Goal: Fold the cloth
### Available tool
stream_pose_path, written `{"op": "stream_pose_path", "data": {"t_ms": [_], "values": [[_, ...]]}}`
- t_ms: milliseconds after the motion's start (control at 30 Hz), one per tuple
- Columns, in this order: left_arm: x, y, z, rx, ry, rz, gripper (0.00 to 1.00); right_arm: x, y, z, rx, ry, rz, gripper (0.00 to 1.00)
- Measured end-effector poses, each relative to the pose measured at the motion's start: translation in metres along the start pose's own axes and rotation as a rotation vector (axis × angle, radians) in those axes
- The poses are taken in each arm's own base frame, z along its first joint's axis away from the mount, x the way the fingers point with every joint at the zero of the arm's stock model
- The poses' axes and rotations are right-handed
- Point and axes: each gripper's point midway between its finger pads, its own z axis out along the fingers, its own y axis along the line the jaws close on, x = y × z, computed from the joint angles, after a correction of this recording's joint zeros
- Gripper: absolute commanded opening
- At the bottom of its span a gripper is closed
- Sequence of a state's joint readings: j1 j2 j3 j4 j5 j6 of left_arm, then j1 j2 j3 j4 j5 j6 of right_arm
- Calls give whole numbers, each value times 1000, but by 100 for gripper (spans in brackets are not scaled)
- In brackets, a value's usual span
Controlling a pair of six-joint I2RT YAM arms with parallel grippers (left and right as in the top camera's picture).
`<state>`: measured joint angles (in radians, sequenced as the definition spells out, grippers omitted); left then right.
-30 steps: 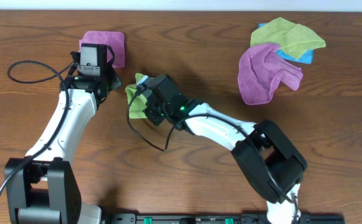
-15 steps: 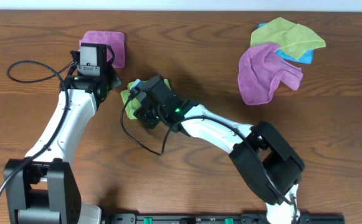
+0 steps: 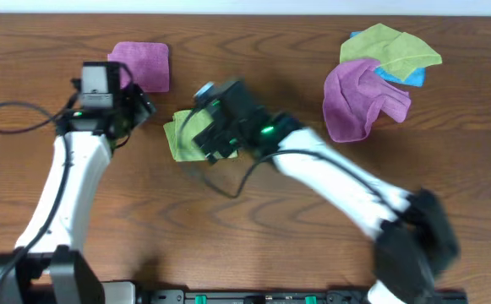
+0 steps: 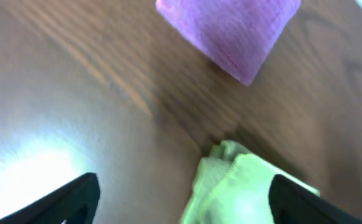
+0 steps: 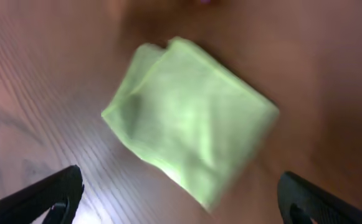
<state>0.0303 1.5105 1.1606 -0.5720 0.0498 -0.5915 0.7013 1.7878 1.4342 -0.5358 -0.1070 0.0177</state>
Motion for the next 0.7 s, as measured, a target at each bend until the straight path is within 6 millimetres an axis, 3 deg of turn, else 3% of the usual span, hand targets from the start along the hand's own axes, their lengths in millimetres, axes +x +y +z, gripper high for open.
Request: {"op": "stream_pose_path", "data": {"t_ms": [67, 200, 300, 333, 467, 700], "values": [[4, 2, -6, 37, 45, -54, 92, -9, -29, -42, 39, -37, 63, 99], [20, -4, -10, 106, 152, -124, 92, -8, -76, -117, 120, -100, 172, 99], [36, -10, -8, 148, 220, -166, 91, 1, -93, -162, 165, -176, 214, 99], [42, -10, -6, 154, 241, -181, 91, 11, -96, -180, 182, -203, 228, 99], [70, -4, 7, 171, 327, -254, 91, 45, -93, -220, 216, -274, 259, 99], [102, 0, 30, 241, 389, -364, 91, 91, -82, -268, 256, -387, 343, 99]]}}
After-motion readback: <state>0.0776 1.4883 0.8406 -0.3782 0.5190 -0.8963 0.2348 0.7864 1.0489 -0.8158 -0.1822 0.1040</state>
